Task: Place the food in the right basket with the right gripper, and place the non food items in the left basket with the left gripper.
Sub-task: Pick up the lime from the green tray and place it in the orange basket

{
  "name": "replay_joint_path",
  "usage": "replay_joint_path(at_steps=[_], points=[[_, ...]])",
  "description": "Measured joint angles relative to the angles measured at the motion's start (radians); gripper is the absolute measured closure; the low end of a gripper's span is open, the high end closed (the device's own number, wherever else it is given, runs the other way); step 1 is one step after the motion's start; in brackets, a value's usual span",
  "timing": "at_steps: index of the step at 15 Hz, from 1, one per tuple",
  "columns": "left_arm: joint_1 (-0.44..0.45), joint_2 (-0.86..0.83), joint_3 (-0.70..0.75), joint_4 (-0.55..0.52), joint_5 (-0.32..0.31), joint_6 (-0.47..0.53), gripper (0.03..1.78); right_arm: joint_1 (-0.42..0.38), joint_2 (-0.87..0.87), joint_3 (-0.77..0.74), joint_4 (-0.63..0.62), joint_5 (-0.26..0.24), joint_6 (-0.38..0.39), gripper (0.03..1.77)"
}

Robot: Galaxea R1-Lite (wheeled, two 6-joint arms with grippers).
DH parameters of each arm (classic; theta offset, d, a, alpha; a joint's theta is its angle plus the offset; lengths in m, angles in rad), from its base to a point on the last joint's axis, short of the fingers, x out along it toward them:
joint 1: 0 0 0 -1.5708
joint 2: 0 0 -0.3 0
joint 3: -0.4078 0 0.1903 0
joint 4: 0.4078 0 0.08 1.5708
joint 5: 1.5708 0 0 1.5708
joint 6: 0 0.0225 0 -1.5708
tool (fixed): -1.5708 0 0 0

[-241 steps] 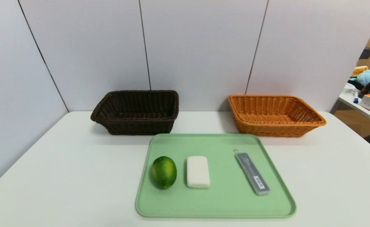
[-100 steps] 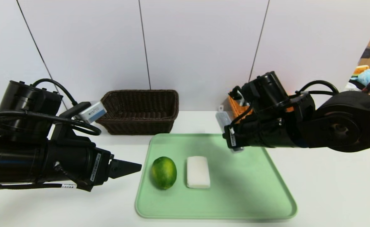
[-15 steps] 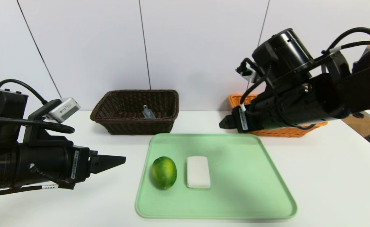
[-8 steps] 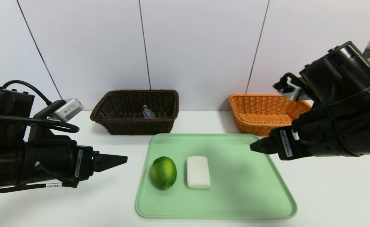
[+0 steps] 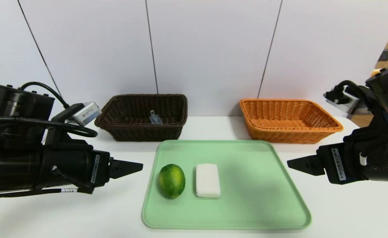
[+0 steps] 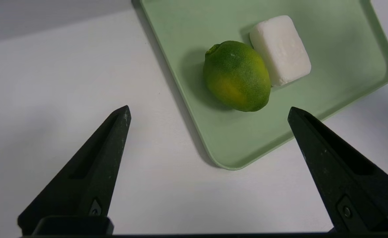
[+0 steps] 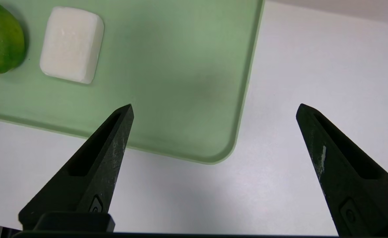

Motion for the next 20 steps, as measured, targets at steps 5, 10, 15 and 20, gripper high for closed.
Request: replay_joint_path(at_steps=[5, 10, 15, 20], points=[[-0.129, 0.093, -0.087, 0.077, 0.194, -0.058, 0.12, -0.002, -0.032, 0.022, -0.001, -0.006, 0.000, 0.10], [-0.271, 0.216, -0.164, 0.127, 0.356, -0.240, 0.12, -0.005, -0.056, 0.068, -0.006, -0.013, -0.003, 0.10], [-0.326, 0.290, -0.225, 0.172, 0.431, -0.327, 0.12, -0.003, -0.067, 0.071, -0.009, -0.013, -0.004, 0.10], [-0.318, 0.258, -0.229, 0.175, 0.433, -0.322, 0.12, 0.000, -0.061, 0.066, -0.043, -0.008, -0.010, 0.10]])
